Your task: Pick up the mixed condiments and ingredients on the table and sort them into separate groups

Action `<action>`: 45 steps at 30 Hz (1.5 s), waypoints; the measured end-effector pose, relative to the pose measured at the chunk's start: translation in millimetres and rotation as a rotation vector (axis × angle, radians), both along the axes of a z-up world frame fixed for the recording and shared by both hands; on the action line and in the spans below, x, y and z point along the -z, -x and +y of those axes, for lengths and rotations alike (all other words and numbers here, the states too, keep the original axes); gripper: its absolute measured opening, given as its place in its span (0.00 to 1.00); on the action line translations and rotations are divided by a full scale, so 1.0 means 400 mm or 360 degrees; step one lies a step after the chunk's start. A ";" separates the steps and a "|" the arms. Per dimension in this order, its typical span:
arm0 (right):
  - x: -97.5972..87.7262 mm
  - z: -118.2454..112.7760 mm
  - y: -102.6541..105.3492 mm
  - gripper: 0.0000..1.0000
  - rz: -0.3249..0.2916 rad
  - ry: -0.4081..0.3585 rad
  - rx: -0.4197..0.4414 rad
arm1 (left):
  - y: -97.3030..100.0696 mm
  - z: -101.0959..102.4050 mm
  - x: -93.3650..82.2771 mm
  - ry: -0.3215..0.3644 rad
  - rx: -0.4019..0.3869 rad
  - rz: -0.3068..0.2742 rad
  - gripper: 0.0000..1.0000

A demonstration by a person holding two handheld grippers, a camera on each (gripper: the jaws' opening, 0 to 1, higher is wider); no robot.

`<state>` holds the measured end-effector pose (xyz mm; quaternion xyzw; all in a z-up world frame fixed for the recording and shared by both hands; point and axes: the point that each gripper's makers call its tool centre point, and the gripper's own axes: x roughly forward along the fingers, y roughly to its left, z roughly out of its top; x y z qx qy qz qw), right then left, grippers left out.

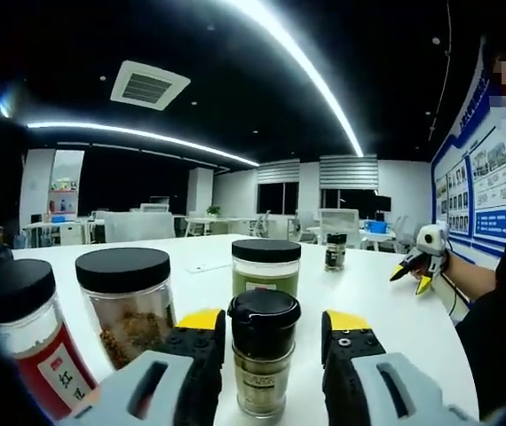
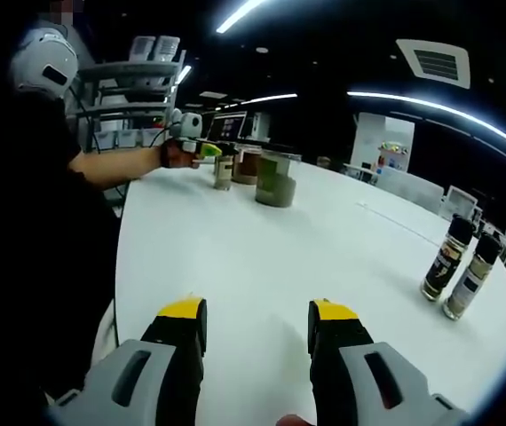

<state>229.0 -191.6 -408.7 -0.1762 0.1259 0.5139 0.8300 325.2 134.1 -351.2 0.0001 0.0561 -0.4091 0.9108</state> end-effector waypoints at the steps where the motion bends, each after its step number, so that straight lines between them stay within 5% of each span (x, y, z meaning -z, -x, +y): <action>1: -0.001 0.001 0.000 0.46 -0.0002 -0.0001 -0.0001 | 0.001 -0.001 0.000 -0.0003 -0.0005 0.0000 0.42; 17: -0.012 0.003 0.001 0.46 -0.0006 -0.0001 0.0002 | -0.007 0.008 -0.004 -0.0044 -0.0049 -0.0025 0.31; 45: 0.004 0.010 0.013 0.48 -0.0034 0.0021 -0.0054 | 0.020 -0.021 -0.007 -0.0057 -0.0076 -0.0044 0.29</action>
